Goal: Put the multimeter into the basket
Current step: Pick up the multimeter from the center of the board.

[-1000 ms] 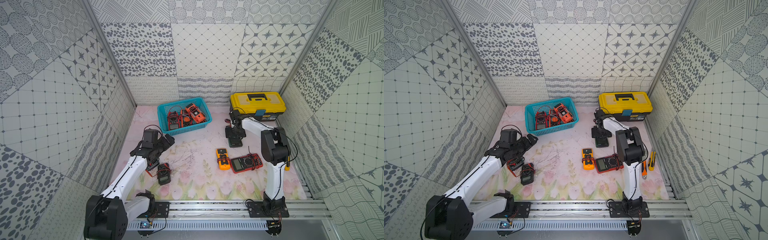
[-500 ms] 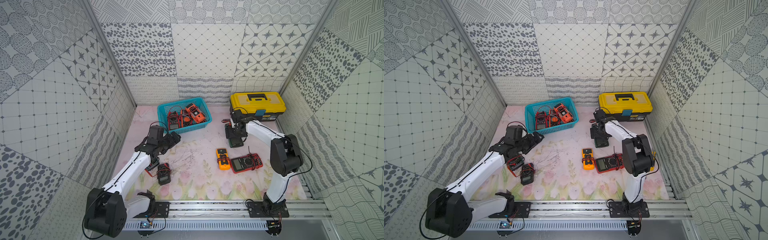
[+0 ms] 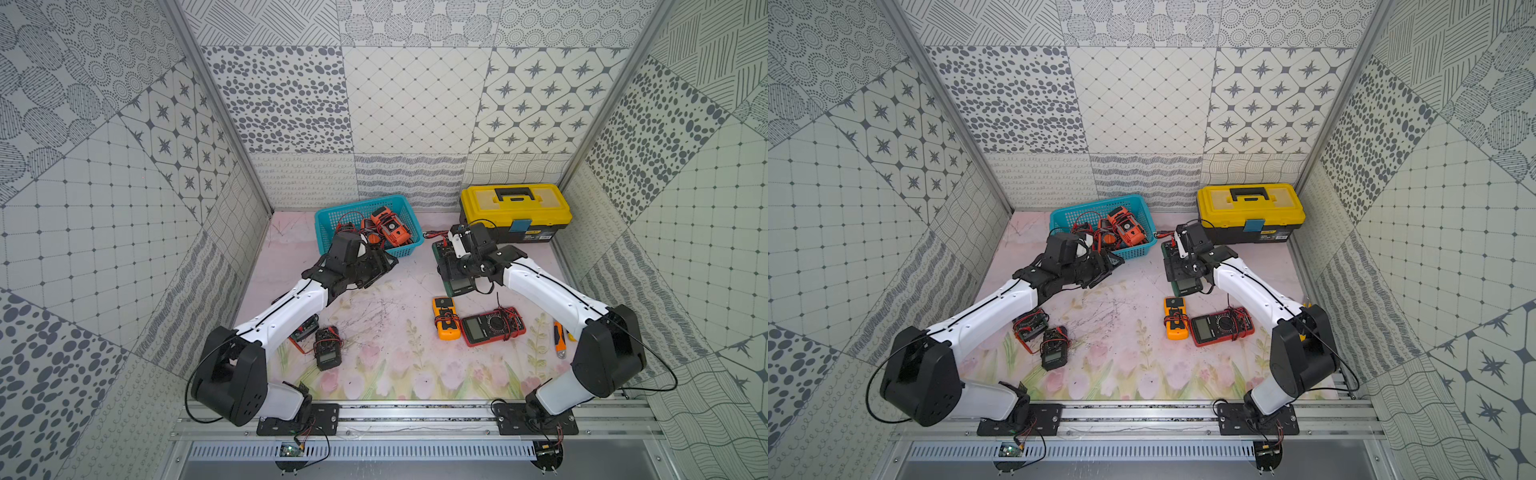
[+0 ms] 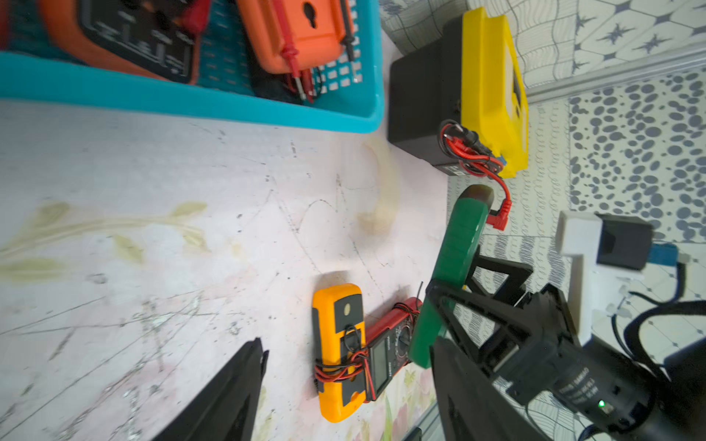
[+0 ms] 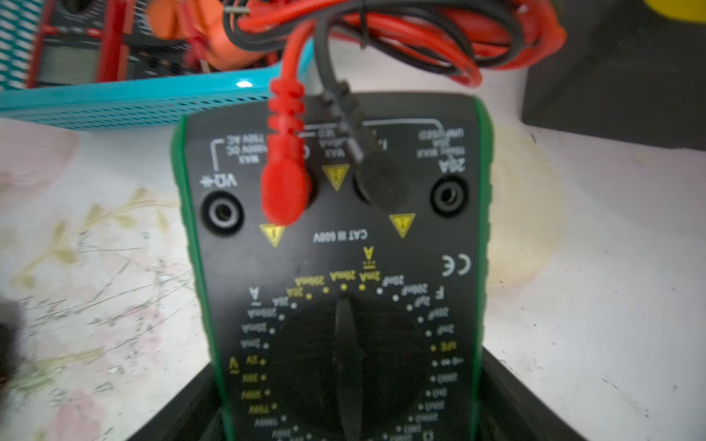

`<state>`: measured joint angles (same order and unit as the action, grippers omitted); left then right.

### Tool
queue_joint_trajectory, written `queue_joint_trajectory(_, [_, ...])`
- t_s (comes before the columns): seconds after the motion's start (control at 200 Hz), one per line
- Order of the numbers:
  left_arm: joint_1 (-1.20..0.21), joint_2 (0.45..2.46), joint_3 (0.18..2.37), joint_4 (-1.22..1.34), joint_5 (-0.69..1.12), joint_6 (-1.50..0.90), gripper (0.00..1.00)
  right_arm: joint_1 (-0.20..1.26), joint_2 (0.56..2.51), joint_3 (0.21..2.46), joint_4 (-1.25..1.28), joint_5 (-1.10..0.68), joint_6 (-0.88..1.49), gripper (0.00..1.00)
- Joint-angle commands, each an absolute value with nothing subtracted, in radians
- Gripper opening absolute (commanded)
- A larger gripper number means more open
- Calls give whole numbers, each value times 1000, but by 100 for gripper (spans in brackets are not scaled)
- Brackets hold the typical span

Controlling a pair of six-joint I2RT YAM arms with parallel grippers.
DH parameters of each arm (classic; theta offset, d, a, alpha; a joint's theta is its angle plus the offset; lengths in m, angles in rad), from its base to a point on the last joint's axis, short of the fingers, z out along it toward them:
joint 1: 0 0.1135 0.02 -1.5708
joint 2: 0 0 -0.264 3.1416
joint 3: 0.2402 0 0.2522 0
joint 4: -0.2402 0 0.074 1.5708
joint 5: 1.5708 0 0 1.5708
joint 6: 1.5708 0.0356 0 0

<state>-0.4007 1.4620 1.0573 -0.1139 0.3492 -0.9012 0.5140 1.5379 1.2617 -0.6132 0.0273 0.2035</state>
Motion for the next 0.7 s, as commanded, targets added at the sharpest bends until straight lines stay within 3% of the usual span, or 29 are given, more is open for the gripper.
queue_joint_trajectory(0.0, [-442, 1545, 1141, 43, 496, -937, 82, 535, 1466, 1248, -514, -41, 234, 0])
queue_joint_trajectory(0.295, [-464, 1628, 1191, 168, 627, -983, 85, 590, 1434, 1272, -499, -72, 265, 0])
queue_joint_trajectory(0.695, [-472, 1626, 1211, 177, 655, -962, 82, 627, 1457, 1308, -499, -72, 273, 0])
